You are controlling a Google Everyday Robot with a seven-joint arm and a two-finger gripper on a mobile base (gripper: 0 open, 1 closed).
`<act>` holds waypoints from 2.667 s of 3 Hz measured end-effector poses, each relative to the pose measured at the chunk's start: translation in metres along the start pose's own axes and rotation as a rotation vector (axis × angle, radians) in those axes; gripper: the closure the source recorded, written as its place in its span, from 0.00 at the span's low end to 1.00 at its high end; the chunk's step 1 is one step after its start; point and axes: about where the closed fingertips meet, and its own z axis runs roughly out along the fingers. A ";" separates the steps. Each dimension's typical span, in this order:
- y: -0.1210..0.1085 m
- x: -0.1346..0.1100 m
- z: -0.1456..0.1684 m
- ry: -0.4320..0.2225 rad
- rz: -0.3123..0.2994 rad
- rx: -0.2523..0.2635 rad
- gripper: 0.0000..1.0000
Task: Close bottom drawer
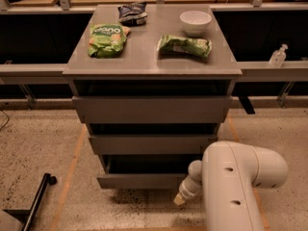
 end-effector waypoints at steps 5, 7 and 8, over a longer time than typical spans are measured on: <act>-0.068 -0.076 -0.018 -0.090 -0.096 0.159 0.52; -0.065 -0.075 -0.013 -0.086 -0.096 0.153 0.05; -0.064 -0.074 -0.012 -0.085 -0.096 0.150 0.00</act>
Offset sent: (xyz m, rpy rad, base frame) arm 0.2316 -0.0219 0.0609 -0.0144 -0.4455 -0.0155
